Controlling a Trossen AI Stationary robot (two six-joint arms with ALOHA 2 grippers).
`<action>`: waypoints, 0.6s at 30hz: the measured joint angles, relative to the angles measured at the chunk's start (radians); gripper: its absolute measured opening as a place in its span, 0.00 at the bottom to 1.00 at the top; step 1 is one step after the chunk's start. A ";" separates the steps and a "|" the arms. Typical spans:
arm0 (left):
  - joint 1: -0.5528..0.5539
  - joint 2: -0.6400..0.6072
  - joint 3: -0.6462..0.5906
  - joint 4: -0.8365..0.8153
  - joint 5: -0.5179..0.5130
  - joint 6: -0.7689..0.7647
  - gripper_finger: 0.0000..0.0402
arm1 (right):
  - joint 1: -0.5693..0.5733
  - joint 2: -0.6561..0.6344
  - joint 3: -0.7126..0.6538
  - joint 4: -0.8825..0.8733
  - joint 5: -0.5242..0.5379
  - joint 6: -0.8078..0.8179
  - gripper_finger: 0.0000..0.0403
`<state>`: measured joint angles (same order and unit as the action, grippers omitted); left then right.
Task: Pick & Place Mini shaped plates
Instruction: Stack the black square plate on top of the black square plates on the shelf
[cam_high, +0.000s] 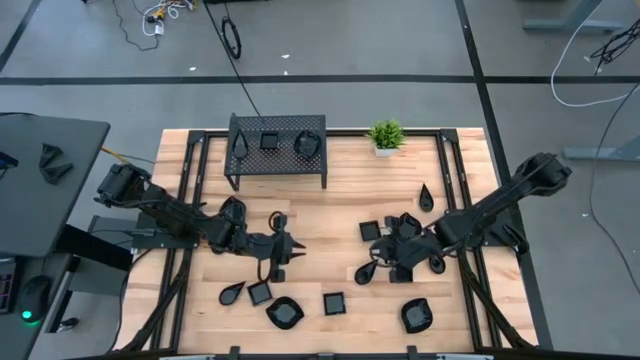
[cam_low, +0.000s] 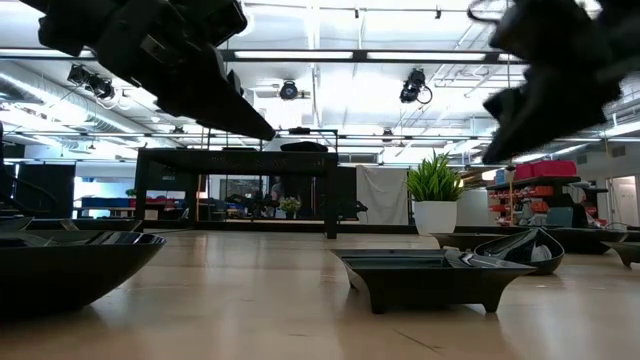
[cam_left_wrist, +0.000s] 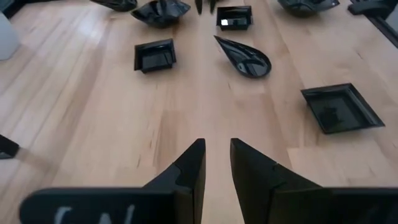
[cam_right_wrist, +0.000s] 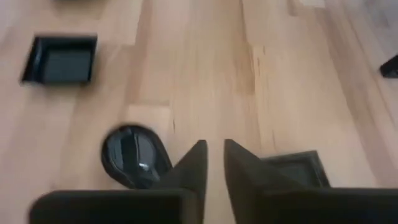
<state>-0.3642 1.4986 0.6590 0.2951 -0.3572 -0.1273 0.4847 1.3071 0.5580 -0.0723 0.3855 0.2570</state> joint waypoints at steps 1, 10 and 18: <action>0.000 0.000 0.000 0.002 -0.007 0.000 0.19 | 0.000 0.000 -0.033 0.044 0.000 -0.028 0.20; 0.006 0.000 0.000 0.006 -0.075 0.016 0.19 | -0.030 0.001 -0.193 0.198 0.062 -0.162 0.36; 0.028 0.000 0.000 0.009 -0.076 0.016 0.19 | -0.056 0.075 -0.214 0.199 0.076 -0.287 0.36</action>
<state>-0.3363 1.4986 0.6590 0.3038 -0.4335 -0.1112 0.4283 1.3822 0.3439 0.1267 0.4613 -0.0302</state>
